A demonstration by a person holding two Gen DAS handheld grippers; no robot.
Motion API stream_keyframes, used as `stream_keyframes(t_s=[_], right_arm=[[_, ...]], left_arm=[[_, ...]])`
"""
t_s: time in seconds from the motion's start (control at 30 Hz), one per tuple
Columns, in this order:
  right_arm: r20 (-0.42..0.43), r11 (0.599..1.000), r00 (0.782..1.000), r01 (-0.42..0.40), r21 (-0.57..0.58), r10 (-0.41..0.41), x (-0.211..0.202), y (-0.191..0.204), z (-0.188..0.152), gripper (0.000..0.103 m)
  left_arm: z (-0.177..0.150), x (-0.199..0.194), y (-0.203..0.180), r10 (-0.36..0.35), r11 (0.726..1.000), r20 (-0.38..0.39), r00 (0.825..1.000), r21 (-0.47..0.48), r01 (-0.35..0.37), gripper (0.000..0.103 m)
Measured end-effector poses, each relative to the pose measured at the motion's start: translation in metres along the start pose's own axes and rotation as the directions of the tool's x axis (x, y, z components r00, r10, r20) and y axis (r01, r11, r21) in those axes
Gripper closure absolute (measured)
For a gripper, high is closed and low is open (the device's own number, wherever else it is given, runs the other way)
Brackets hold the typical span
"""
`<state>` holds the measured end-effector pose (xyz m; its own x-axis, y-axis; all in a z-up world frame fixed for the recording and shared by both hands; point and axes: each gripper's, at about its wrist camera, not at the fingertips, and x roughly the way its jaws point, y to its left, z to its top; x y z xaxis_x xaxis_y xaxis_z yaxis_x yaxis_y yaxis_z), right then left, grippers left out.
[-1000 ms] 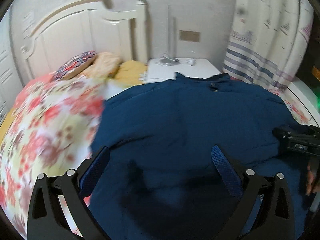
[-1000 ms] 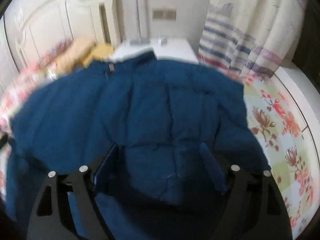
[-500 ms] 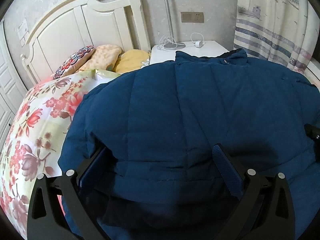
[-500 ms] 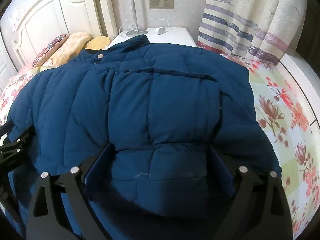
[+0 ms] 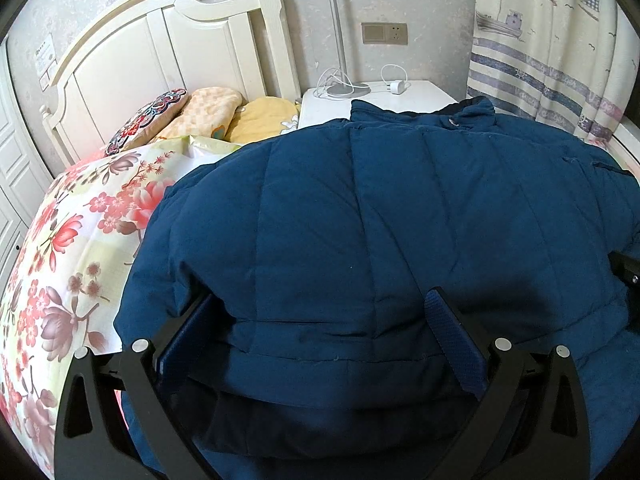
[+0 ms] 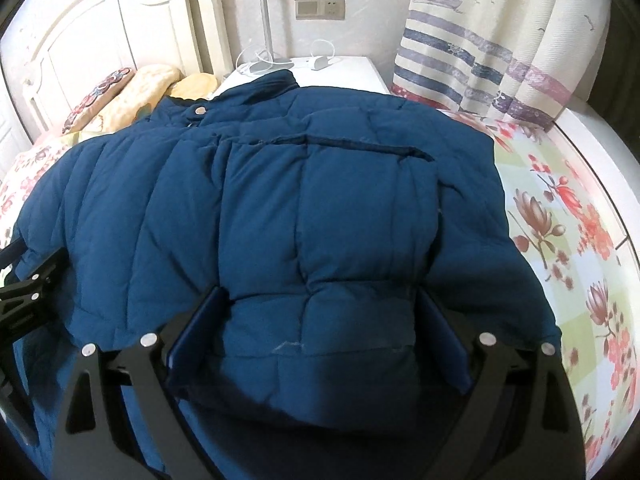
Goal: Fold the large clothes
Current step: 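Release the folded jacket and hold both tools above it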
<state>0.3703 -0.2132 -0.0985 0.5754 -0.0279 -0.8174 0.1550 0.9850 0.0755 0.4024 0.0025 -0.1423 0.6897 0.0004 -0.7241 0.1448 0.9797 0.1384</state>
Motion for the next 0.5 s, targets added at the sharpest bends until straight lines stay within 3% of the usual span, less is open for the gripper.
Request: stream_keyframes(t_s=[0.1,0.4,0.5], right_arm=[[0.006,1.0,1.0,-0.024,0.011,0.024,0.001,-0.004,-0.001,0.009],[0.028,0.997,0.997,0.07,-0.031,-0.069,-0.001,0.012,-0.005,0.009],[-0.002,0.999,1.0,0.027,-0.027,-0.027,0.002,0.006,0.0,0.008]], left_arm=[[0.0,0.0,0.0,0.0,1.0,0.0,1.0,0.0,0.0,0.004],[0.0,0.0,-0.001,0.001,1.0,0.0,1.0,0.0,-0.001,0.004],[0.0,0.0,-0.001,0.0,1.0,0.0,1.0,0.0,0.0,0.004]])
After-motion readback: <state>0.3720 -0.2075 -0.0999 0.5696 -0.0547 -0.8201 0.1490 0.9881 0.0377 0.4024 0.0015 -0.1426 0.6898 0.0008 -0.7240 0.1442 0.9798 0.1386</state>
